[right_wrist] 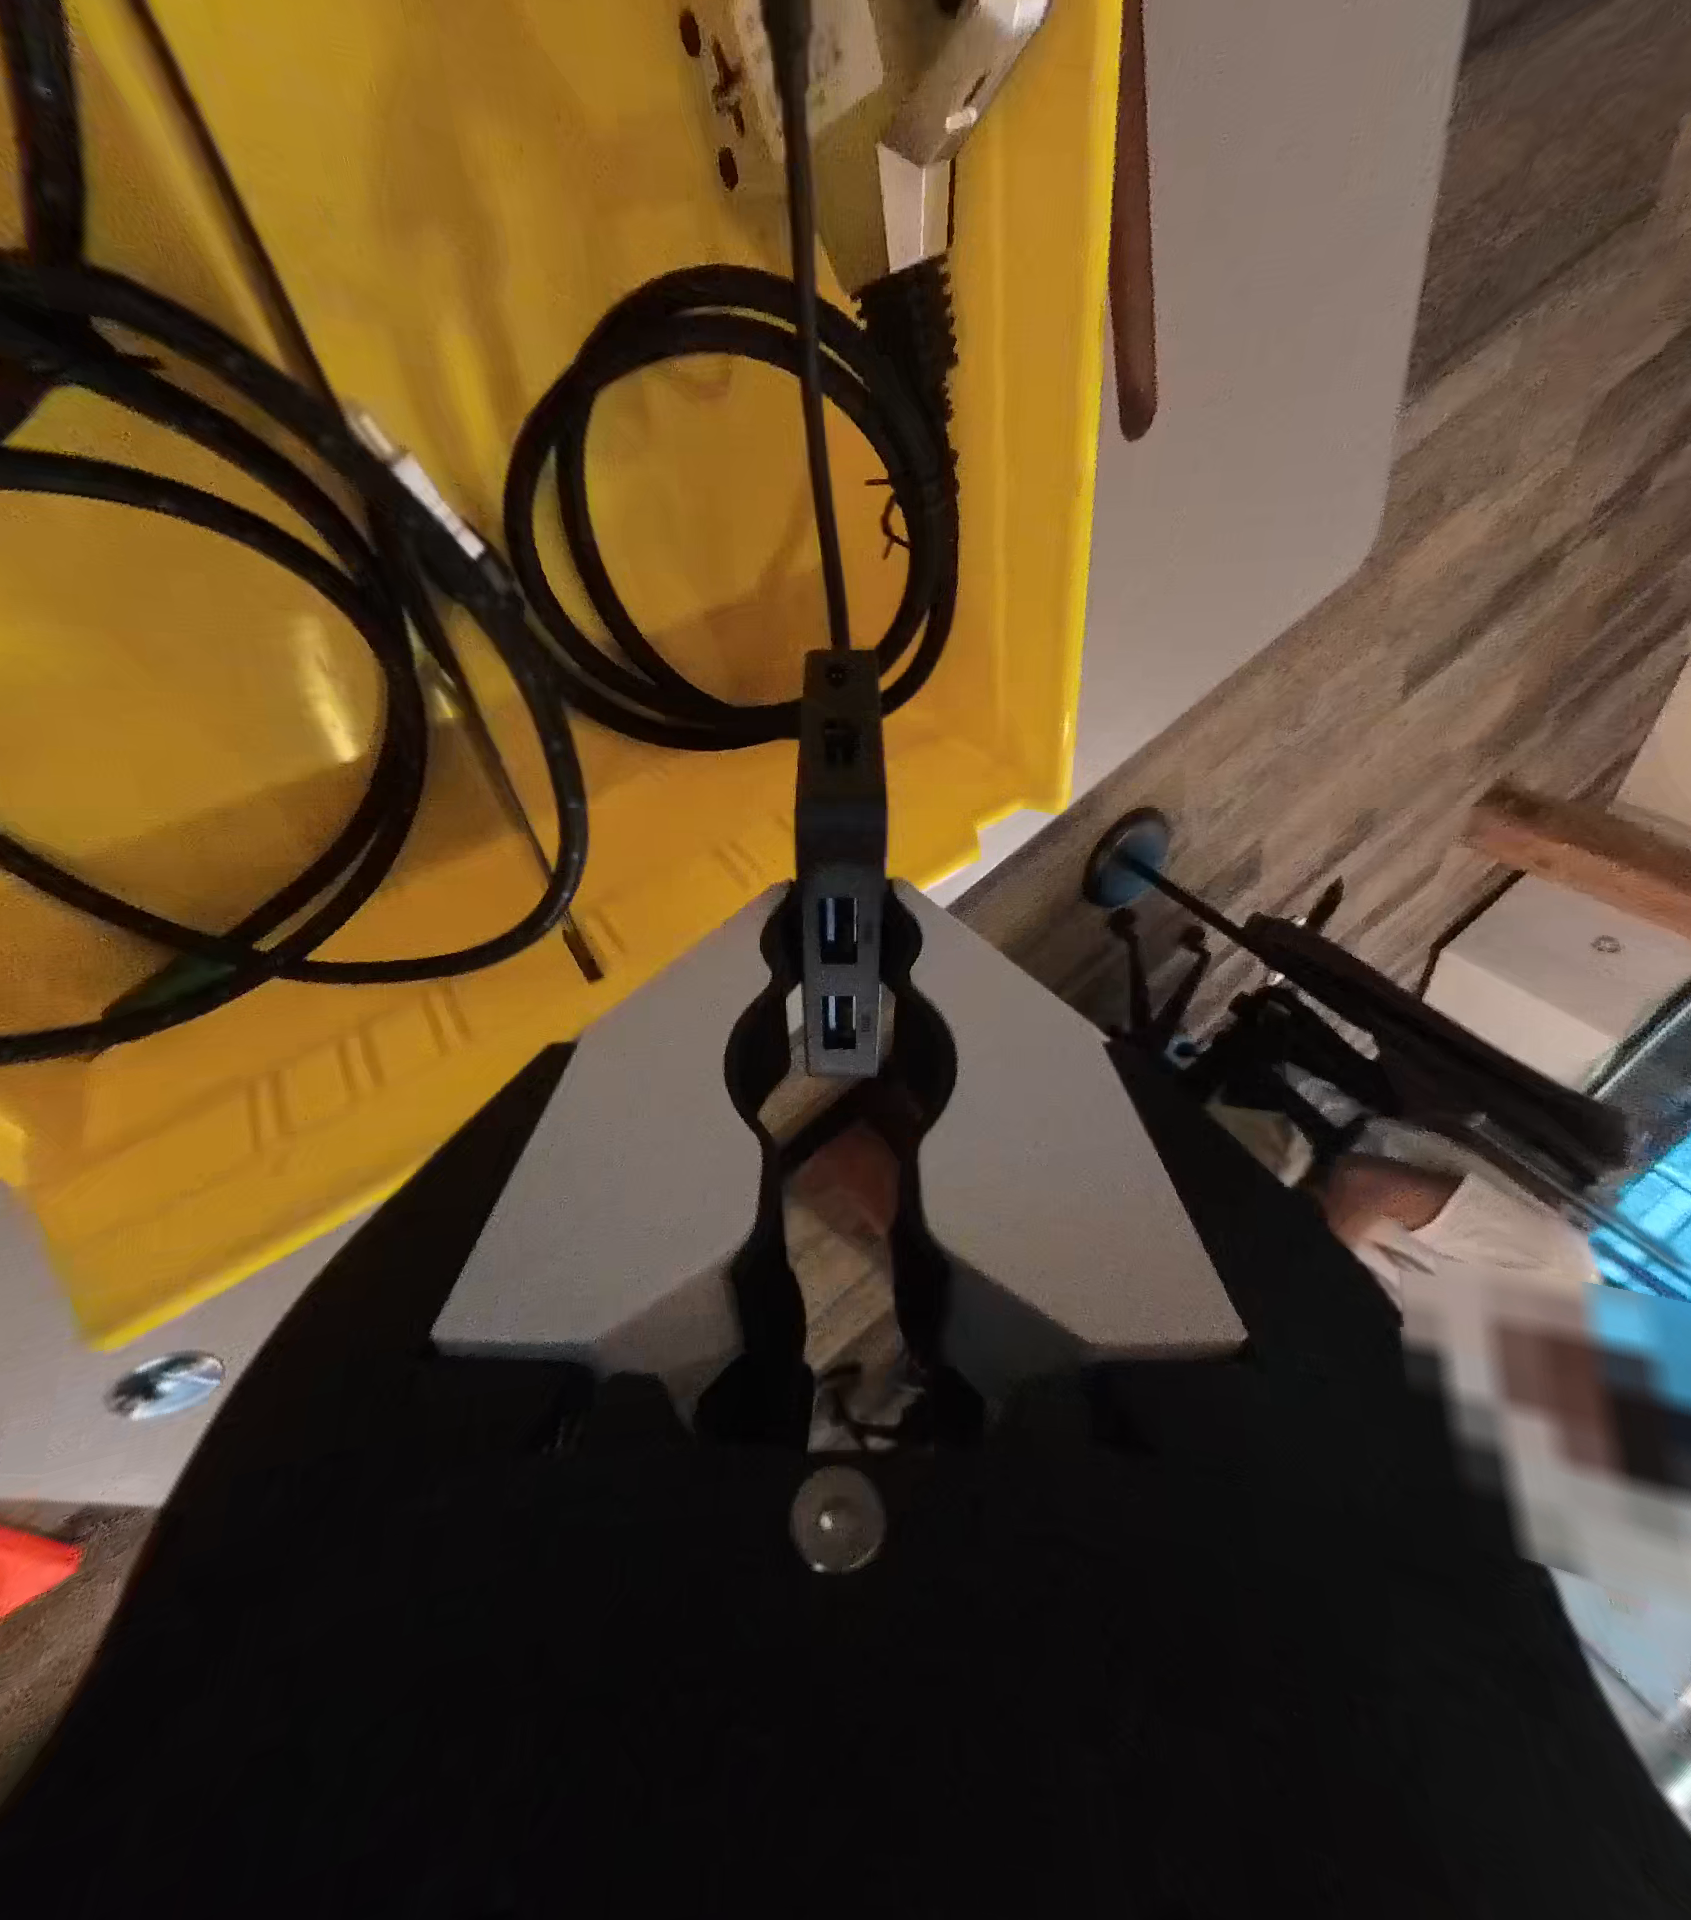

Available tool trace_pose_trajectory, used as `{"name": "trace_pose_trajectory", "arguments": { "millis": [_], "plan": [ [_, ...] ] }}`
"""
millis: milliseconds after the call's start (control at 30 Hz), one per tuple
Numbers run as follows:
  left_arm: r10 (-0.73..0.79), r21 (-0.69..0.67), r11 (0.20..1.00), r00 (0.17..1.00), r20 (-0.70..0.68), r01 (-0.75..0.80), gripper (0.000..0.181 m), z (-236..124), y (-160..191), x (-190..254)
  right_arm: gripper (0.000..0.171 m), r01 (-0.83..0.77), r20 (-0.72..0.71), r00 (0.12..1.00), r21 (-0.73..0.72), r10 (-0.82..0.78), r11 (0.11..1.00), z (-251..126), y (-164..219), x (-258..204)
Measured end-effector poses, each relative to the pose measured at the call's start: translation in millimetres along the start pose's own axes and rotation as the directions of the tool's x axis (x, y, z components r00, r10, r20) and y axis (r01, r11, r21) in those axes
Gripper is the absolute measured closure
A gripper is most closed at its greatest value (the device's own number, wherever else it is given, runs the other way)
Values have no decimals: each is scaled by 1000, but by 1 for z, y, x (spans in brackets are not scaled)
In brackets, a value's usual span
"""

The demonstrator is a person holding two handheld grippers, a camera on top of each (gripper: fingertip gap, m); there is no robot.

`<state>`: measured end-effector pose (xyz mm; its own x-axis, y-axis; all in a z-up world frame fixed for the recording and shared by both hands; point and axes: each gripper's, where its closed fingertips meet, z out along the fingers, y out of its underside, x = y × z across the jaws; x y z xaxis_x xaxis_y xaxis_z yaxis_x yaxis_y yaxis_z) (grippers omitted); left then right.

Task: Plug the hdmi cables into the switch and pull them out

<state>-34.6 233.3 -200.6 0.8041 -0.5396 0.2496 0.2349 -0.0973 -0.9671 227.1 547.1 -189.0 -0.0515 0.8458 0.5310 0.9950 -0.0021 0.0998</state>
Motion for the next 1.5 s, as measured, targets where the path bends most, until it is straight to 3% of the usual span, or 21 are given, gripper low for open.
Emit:
{"name": "trace_pose_trajectory", "arguments": {
  "millis": [67, 133, 200, 267, 333, 433, 500, 567, 667, 733, 800, 967, 1167, 1433, 1500],
  "plan": [
    [-2, -22, 1000, 1000, -2, 2, 136, 2, 3, 1, 158, -47, 37, 998, -22, 48, 999, 22, 1, -4],
    [17, -38, 999, 1000, 5, -16, 136, 4, 6, 2, 117, -111, -5, 994, -42, 111, 993, 34, 7, 3],
    [49, -60, 997, 999, 18, -48, 134, 5, 9, 2, 93, -210, -44, 977, -26, 208, 977, 32, 10, 12],
    [73, -66, 995, 997, 33, -71, 127, 7, 10, 1, 82, -312, -165, 933, 75, 320, 947, 14, 12, 33],
    [102, -61, 993, 992, 71, -98, 115, 8, 10, -3, 79, -384, -290, 837, 293, 464, 875, -22, 9, 52],
    [198, -66, 980, 969, 149, -190, 97, 8, 9, -10, 79, -433, -198, 667, 681, 718, 590, -88, -2, 34],
    [262, -63, 965, 944, 203, -254, 82, 9, 7, -13, 77, -419, -50, 595, 832, 802, 363, -122, -4, -2],
    [311, -64, 950, 913, 264, -306, 61, 10, 5, -17, 71, -407, 78, 538, 896, 839, 178, -137, -4, -47],
    [378, -62, 924, 873, 309, -378, 37, 13, 4, -16, 55, -371, 133, 457, 927, 879, 53, -134, -3, -106],
    [409, -66, 910, 861, 304, -409, 24, 17, 6, -11, 37, -351, 57, 429, 930, 902, 109, -120, -2, -133],
    [424, -65, 902, 850, 311, -426, 22, 20, 8, -9, 33, -294, -35, 345, 945, 938, 143, -117, 13, -145],
    [437, -27, 888, 827, 353, -458, 22, 16, 0, -12, 38, -151, -20, 214, 987, 977, 53, -127, 36, -155],
    [427, 10, 873, 774, 467, -488, 28, 0, -11, -38, 39, -201, -26, 207, 977, 978, 68, -101, 41, -154],
    [430, 23, 870, 782, 451, -492, 25, 1, -12, -33, 40, -203, 2, 172, 979, 985, 33, -98, 59, -153],
    [450, 15, 864, 784, 427, -503, 34, 0, -13, -27, 39, -208, 4, 166, 978, 986, 31, -96, 63, -154]
  ]
}}
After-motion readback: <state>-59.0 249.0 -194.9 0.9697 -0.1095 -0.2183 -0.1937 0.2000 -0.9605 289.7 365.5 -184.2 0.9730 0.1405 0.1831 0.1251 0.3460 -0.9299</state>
